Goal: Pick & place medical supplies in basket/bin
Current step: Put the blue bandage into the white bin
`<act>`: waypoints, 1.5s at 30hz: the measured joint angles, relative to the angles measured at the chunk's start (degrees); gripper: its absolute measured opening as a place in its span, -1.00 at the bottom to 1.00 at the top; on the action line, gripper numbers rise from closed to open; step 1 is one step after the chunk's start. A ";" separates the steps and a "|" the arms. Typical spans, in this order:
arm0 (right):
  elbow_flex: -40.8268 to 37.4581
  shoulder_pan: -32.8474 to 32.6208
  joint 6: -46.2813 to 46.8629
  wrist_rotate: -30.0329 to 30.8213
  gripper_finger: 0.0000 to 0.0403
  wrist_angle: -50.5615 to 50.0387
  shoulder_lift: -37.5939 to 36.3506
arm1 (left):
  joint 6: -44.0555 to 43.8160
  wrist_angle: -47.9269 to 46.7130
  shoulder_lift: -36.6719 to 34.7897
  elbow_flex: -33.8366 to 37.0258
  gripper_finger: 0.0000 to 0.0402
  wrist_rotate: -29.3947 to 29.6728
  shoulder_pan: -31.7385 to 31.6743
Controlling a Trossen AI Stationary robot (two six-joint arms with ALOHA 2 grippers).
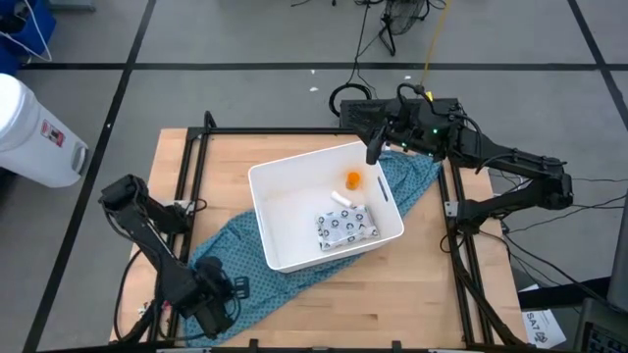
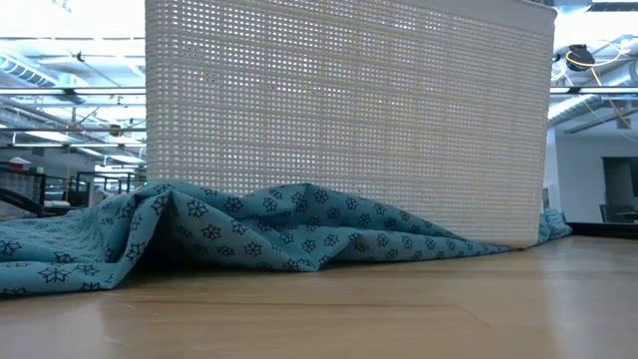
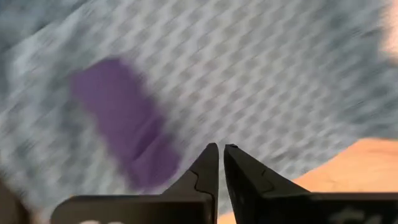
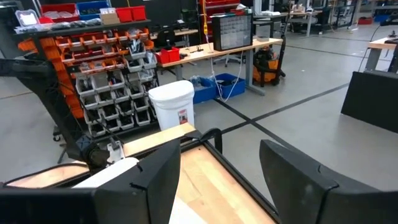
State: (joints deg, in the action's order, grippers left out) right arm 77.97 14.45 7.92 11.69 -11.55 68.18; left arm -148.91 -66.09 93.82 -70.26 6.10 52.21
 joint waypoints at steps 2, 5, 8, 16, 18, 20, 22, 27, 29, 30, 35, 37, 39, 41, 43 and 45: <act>0.00 -0.29 -0.01 0.02 0.04 -0.31 0.00 | -2.34 0.62 -0.25 -0.02 -0.82 -3.32 1.33; 0.00 -0.39 -0.88 0.00 0.04 -0.66 0.00 | -3.31 1.94 -0.76 -0.02 -0.76 -6.53 3.10; -0.03 -0.36 -1.07 0.00 0.04 -0.62 0.00 | -4.17 1.11 -1.27 -0.10 -0.68 -9.34 3.66; -5.09 -0.36 0.50 0.00 0.04 5.12 0.00 | -4.69 -2.48 -1.16 -0.07 -0.36 -11.31 2.97; -6.09 -0.36 1.25 -0.03 0.04 6.44 -0.04 | -4.69 -2.91 -0.88 0.03 -0.28 -11.25 3.01; -6.68 -0.36 1.38 -0.85 0.04 7.04 -0.06 | -4.75 -1.95 -0.44 0.91 -0.20 -11.74 2.99; -6.69 -0.36 0.83 -1.52 0.04 7.38 -0.19 | -5.08 0.98 -0.12 2.46 -0.11 -12.28 2.96; -6.67 -0.36 -1.02 -1.45 0.04 8.20 -0.36 | -4.94 14.11 -0.04 9.79 0.05 -10.60 2.75; -6.67 -0.36 -1.09 -1.45 0.04 8.84 -0.33 | -5.28 20.65 -0.04 13.44 0.10 -11.50 2.66; -6.67 -0.36 -1.09 -1.45 0.04 9.30 -0.36 | -5.15 24.00 -0.08 15.14 0.11 -12.34 2.73; -6.67 -0.36 -1.11 -1.47 0.04 10.23 -0.37 | -3.50 31.84 -0.15 19.76 0.10 -13.48 3.03; -6.67 -0.36 -1.11 -1.46 0.04 10.25 -0.37 | -2.13 31.99 -0.17 19.71 0.00 -12.98 3.05; -6.67 -0.36 -1.11 -1.47 0.04 10.26 -0.37 | -1.83 31.89 -0.21 19.01 -0.16 -11.67 3.00; -6.67 -0.32 -1.11 -1.44 0.04 10.25 -0.37 | -0.66 31.89 -0.40 18.04 -0.36 -9.25 3.01; -6.67 -0.30 -1.11 -1.43 0.04 10.30 -0.37 | 0.13 31.79 -0.46 17.02 -0.55 -9.01 2.99; -6.67 -0.30 -1.11 -1.40 0.04 10.28 -0.37 | 0.56 31.74 -0.60 16.23 -0.72 -8.69 3.05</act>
State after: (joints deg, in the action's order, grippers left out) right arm 71.31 14.15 6.81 10.28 -1.28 67.81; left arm -148.35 -34.35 93.22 -54.03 -2.60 55.27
